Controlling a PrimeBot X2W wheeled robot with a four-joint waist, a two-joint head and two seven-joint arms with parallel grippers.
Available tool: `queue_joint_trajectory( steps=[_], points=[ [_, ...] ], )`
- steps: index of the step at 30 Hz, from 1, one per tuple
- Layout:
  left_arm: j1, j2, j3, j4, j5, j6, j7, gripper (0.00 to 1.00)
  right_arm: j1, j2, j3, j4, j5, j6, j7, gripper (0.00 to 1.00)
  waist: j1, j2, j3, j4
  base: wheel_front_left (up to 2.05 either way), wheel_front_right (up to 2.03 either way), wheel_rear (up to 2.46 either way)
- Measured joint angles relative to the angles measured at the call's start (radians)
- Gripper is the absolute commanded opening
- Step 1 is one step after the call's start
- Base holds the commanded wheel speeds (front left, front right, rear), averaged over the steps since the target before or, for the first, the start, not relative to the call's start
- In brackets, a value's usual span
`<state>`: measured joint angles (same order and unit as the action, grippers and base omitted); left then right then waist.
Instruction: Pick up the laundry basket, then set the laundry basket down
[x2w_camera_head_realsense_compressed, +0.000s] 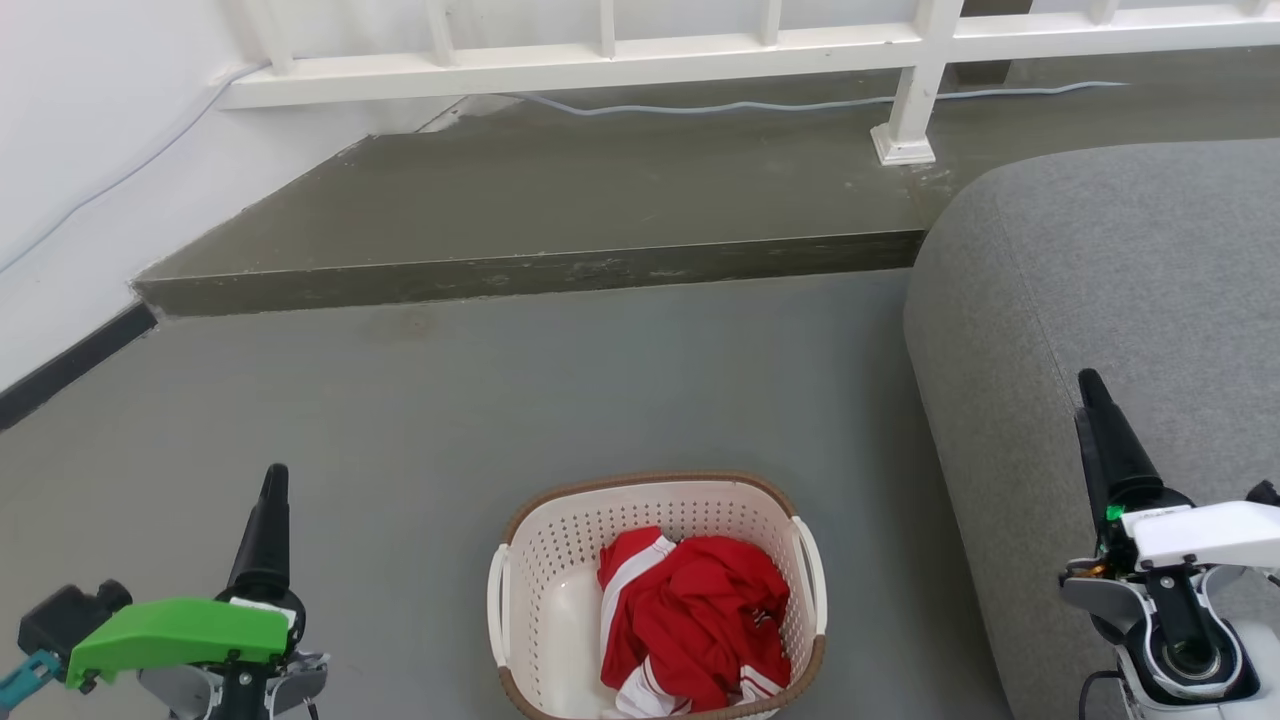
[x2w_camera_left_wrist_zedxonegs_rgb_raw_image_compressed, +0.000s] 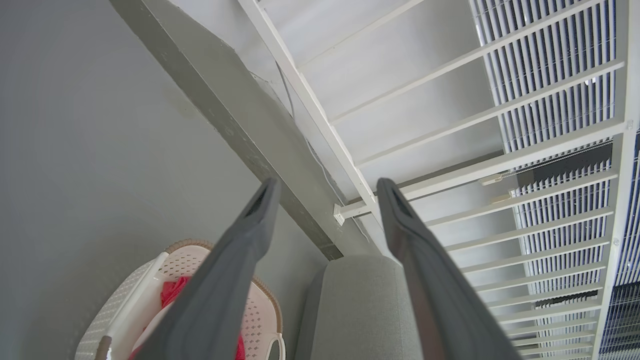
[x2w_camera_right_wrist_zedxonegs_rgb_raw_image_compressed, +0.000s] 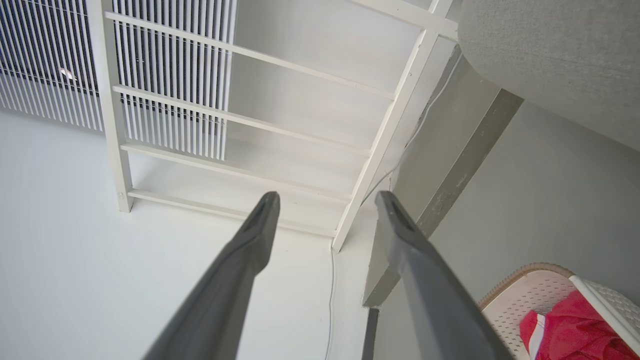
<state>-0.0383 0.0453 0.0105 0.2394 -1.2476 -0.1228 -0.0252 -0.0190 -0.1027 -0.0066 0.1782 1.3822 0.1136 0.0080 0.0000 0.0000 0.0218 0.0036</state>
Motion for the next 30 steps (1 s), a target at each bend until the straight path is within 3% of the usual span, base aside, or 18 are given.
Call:
queue_joint_trajectory(
  steps=[13,19,30],
  points=[
    [-0.003,0.004,-0.038,-0.046,0.305,0.0,-0.044,1.0,-0.021,-0.079,0.113,-0.013,-0.234,0.0,-0.078,1.0,0.0,0.0,0.007,0.002,0.0,0.0,0.0],
    [-0.004,0.003,-0.058,-0.07,0.443,0.011,-0.066,1.0,-0.035,-0.101,0.12,-0.002,-0.363,0.0,-0.097,1.0,0.0,0.0,0.015,0.002,0.0,0.0,0.0],
    [-0.006,0.001,-0.088,-0.111,0.62,0.037,-0.104,1.0,-0.066,-0.106,0.144,-0.015,-0.554,-0.01,-0.139,1.0,0.0,0.0,0.029,0.003,0.0,0.0,0.0]
  ],
)
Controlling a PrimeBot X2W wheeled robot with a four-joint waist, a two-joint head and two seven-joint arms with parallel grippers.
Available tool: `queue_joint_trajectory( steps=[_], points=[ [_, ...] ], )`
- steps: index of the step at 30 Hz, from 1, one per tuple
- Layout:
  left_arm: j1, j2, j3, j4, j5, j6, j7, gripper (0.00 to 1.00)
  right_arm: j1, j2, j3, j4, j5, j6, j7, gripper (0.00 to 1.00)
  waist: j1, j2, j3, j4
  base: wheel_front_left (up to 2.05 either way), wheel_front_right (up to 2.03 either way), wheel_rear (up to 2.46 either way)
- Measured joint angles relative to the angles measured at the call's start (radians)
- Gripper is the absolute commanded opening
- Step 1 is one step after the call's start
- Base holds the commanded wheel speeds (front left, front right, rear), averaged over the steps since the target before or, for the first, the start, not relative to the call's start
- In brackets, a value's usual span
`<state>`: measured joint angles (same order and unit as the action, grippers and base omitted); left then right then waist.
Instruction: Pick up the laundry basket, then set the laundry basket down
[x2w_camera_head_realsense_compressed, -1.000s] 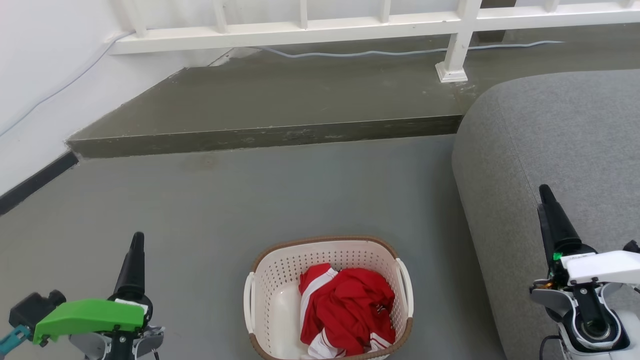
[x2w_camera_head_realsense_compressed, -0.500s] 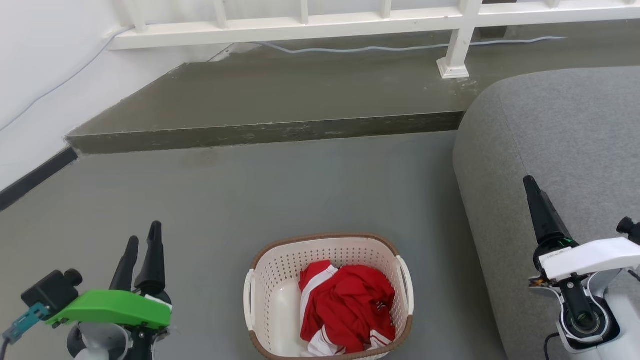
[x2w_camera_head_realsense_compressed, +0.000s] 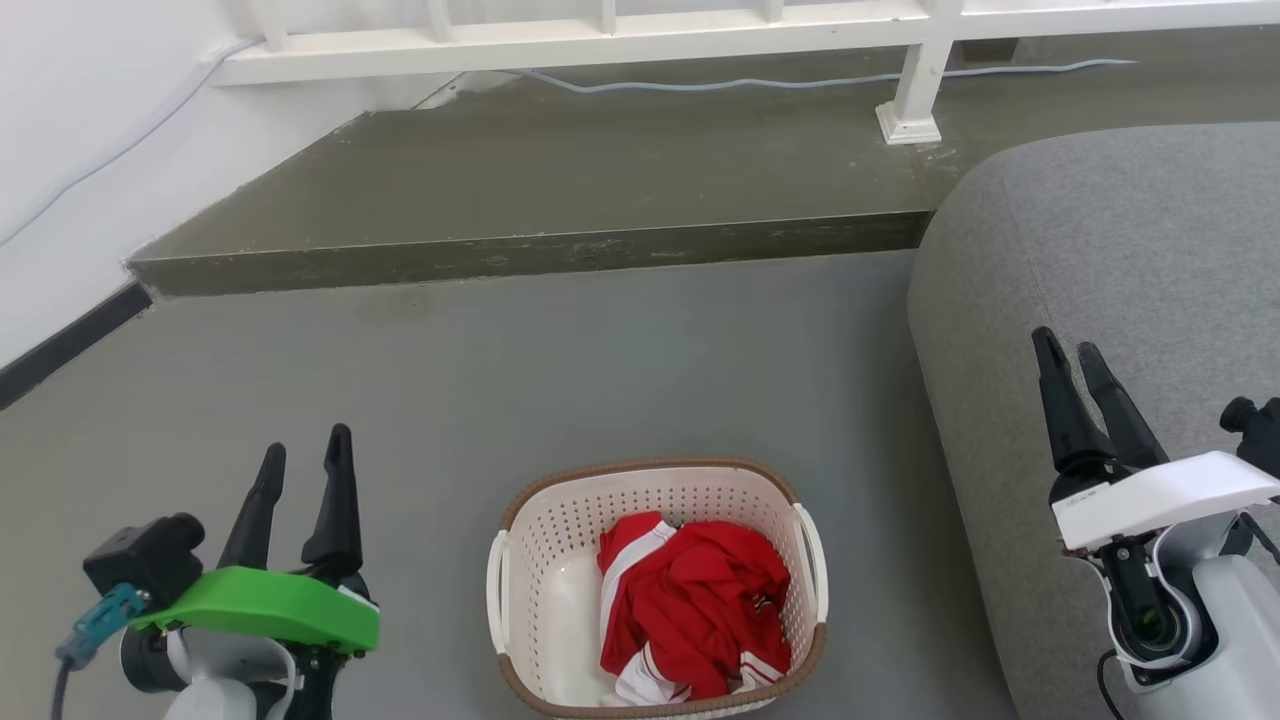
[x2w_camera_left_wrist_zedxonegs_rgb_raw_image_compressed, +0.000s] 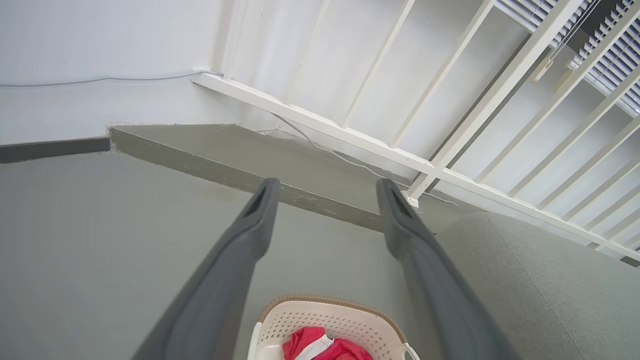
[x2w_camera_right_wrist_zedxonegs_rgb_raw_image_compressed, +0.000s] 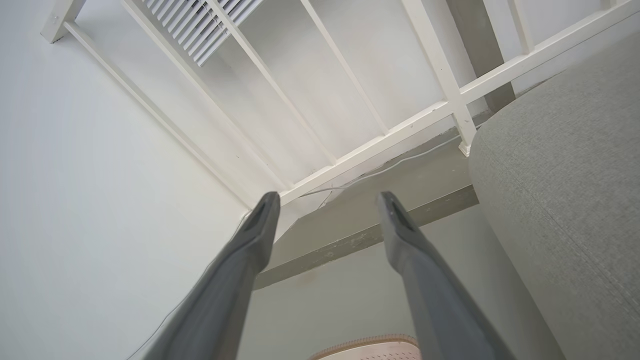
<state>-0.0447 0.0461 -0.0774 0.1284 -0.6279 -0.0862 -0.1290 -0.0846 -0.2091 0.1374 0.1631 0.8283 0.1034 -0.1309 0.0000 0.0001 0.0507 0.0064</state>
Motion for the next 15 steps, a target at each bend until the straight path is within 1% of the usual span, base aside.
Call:
queue_joint_trajectory(
  steps=[11,15],
  points=[
    [-0.018,-0.003,-0.026,-0.033,0.16,0.016,-0.041,1.0,-0.011,0.002,0.025,-0.008,-0.162,0.0,-0.037,1.0,0.0,0.0,0.012,0.004,0.0,0.0,0.0],
    [-0.018,-0.003,-0.03,-0.042,0.194,0.016,-0.051,1.0,-0.012,0.003,0.029,-0.011,-0.2,0.0,-0.046,1.0,0.0,0.0,0.013,0.004,0.0,0.0,0.0]
  ],
)
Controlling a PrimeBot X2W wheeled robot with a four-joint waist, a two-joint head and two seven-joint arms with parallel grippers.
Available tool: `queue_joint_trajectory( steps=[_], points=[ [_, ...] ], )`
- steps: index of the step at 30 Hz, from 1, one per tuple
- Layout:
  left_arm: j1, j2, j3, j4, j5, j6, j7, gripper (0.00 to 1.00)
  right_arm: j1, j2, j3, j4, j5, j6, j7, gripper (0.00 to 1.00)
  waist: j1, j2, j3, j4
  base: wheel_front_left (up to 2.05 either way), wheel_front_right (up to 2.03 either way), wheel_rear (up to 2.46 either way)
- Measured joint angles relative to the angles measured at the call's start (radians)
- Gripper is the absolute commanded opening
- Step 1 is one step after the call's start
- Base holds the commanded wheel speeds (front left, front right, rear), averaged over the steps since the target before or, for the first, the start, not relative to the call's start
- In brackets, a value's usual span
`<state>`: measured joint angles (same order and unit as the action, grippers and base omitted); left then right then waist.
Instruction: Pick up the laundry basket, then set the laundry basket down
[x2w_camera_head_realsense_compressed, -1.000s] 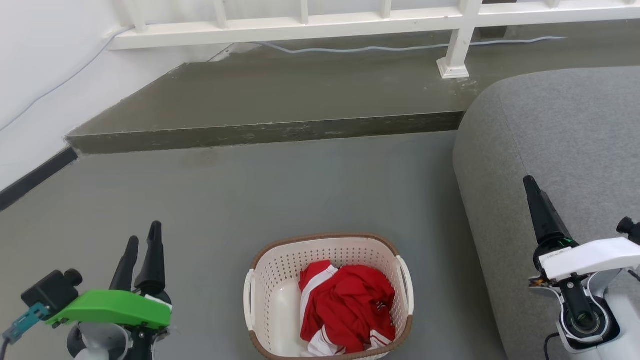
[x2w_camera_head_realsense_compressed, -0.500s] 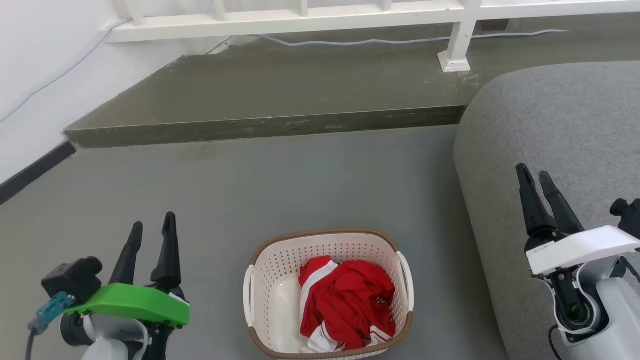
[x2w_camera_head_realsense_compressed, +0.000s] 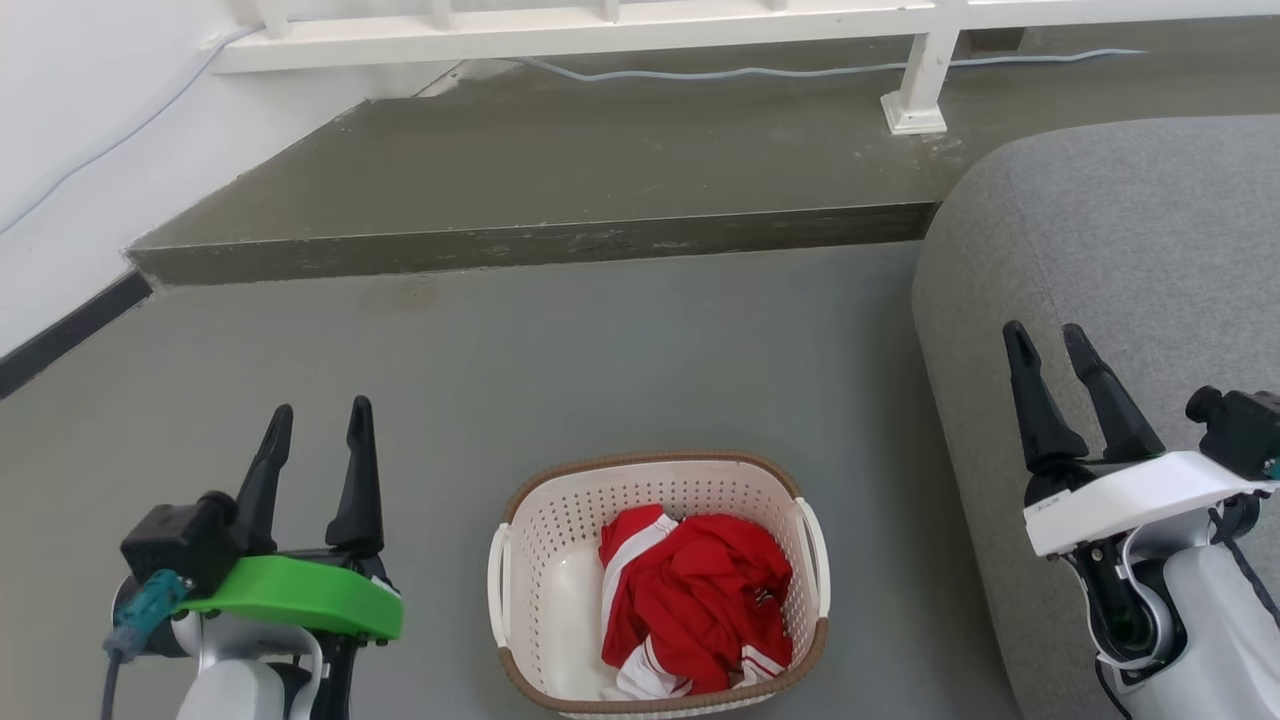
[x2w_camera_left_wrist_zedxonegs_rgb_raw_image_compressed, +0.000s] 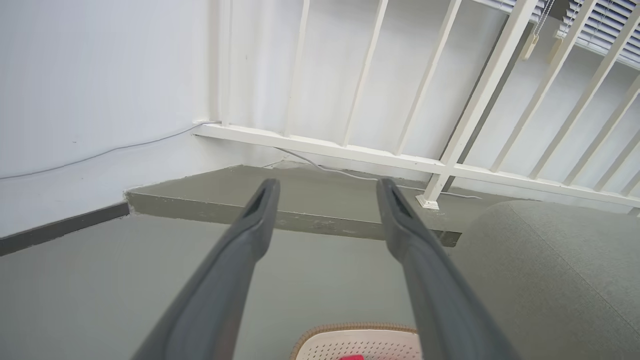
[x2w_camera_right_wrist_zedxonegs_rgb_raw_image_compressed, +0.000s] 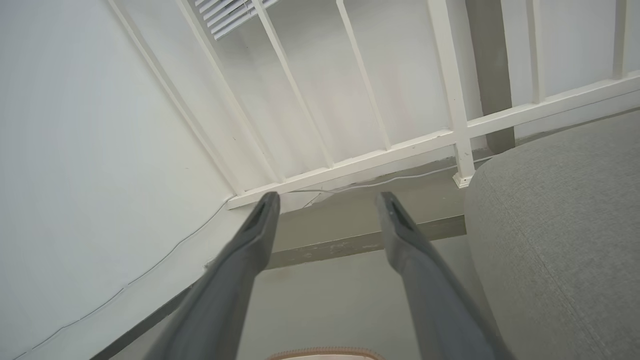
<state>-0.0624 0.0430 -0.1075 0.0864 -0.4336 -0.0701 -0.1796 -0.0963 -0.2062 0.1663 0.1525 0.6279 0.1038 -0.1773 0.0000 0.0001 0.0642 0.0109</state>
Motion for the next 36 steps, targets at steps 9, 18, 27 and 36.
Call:
queue_joint_trajectory(
  steps=[9,18,27,36],
  points=[
    [0.0,0.0,-0.022,-0.025,0.118,0.0,-0.034,1.0,-0.016,0.0,0.011,-0.012,-0.124,0.001,-0.035,1.0,0.0,0.0,0.004,-0.002,0.0,0.0,0.0],
    [-0.001,0.0,-0.032,-0.043,0.239,0.009,-0.067,1.0,-0.019,-0.001,0.023,-0.015,-0.247,0.003,-0.067,1.0,0.0,0.0,0.008,-0.002,0.0,0.0,0.0],
    [-0.001,0.0,-0.038,-0.048,0.272,0.01,-0.072,1.0,-0.02,0.0,0.017,-0.016,-0.283,0.01,-0.075,1.0,0.0,0.0,0.009,-0.003,0.0,0.0,0.0],
    [-0.001,0.0,-0.044,-0.048,0.259,0.01,-0.072,1.0,-0.02,0.015,0.006,-0.015,-0.287,0.011,-0.075,1.0,0.0,0.0,0.017,-0.007,0.0,0.0,0.0]
  ],
)
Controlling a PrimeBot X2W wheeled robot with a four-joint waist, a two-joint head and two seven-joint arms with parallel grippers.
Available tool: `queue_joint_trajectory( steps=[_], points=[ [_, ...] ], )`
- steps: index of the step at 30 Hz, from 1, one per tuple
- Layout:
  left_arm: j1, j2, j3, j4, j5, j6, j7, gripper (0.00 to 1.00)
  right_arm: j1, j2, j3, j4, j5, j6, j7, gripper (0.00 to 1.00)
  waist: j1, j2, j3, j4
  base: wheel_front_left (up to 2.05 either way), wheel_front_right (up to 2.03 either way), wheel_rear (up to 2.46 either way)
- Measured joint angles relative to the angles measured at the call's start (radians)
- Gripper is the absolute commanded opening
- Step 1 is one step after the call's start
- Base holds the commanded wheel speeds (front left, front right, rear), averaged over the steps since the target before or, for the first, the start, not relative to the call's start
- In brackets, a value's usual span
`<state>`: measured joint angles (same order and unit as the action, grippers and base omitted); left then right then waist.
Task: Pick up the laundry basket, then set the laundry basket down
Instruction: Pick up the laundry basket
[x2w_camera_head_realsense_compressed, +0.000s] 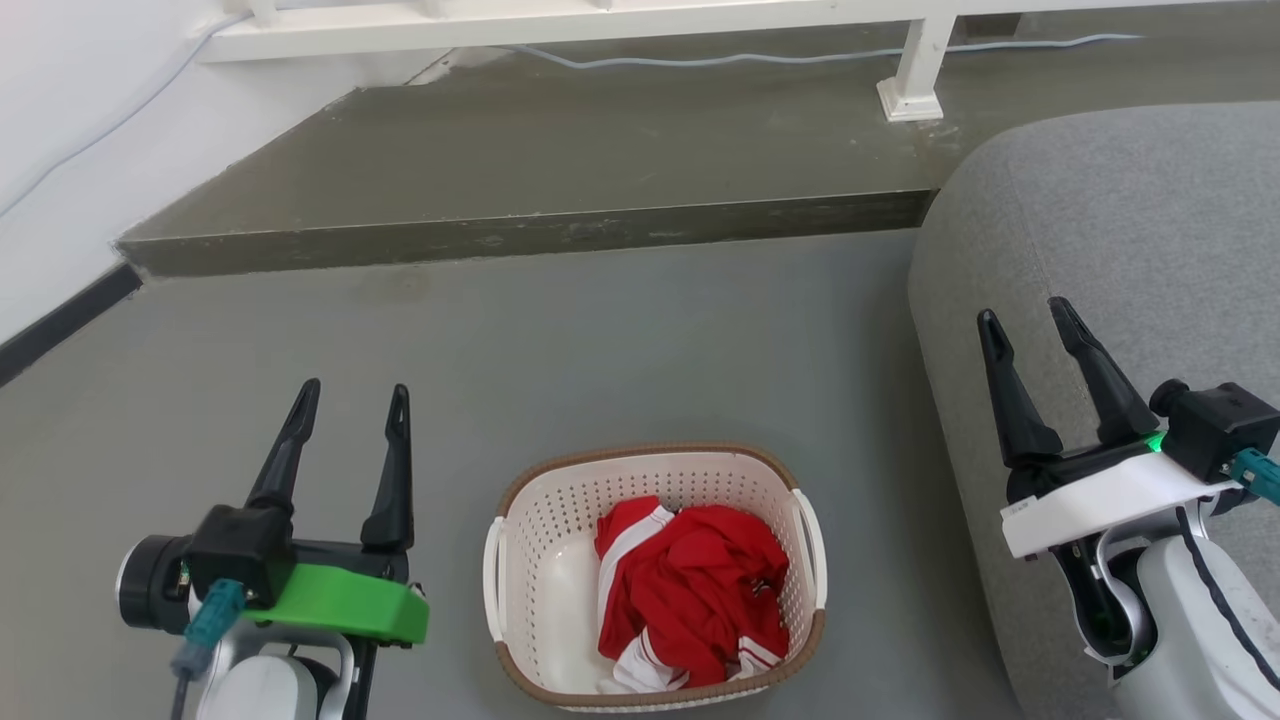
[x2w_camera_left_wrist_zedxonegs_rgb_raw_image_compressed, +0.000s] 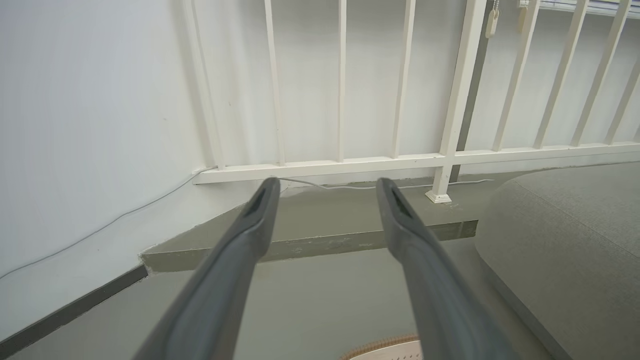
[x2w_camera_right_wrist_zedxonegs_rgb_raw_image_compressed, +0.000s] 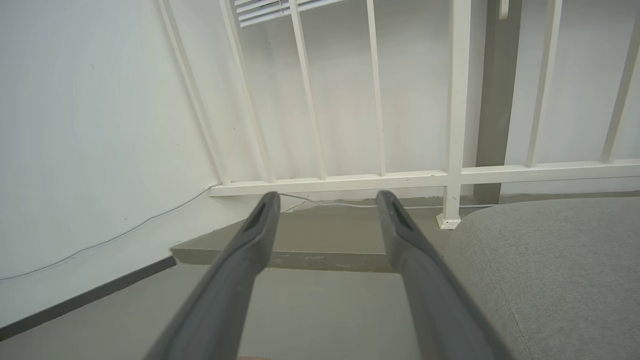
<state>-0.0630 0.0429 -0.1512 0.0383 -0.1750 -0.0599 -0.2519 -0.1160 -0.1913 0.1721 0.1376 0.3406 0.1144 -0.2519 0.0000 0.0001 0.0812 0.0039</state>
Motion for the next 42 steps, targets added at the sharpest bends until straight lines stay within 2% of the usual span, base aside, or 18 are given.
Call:
queue_joint_trajectory(
  steps=[4,13,27,34,42],
  points=[
    [0.0,0.0,-0.004,0.004,-0.052,0.009,0.0,1.0,0.0,0.005,-0.007,0.0,0.0,0.003,0.0,1.0,0.0,0.0,0.016,-0.003,0.0,0.0,0.0],
    [-0.016,0.0,-0.017,0.012,-0.081,0.017,0.0,1.0,-0.004,0.005,-0.026,0.001,0.002,0.005,0.0,1.0,0.0,0.0,0.08,-0.01,0.0,0.0,0.0],
    [-0.139,-0.001,-0.047,0.059,-0.139,0.024,0.0,1.0,-0.086,0.007,-0.052,0.058,0.029,0.009,-0.002,1.0,0.0,0.0,0.247,-0.017,0.0,0.0,0.0],
    [-0.203,-0.002,-0.059,0.144,-0.166,0.025,0.0,1.0,-0.146,0.002,-0.019,0.137,0.073,0.009,-0.002,1.0,0.0,0.0,0.344,-0.017,0.0,0.0,0.0],
    [-0.298,-0.005,-0.111,0.295,-0.165,0.023,0.0,1.0,-0.242,0.011,0.08,0.259,0.129,0.009,-0.002,1.0,0.0001,0.0,0.458,-0.015,0.0,0.0,0.0]
  ],
)
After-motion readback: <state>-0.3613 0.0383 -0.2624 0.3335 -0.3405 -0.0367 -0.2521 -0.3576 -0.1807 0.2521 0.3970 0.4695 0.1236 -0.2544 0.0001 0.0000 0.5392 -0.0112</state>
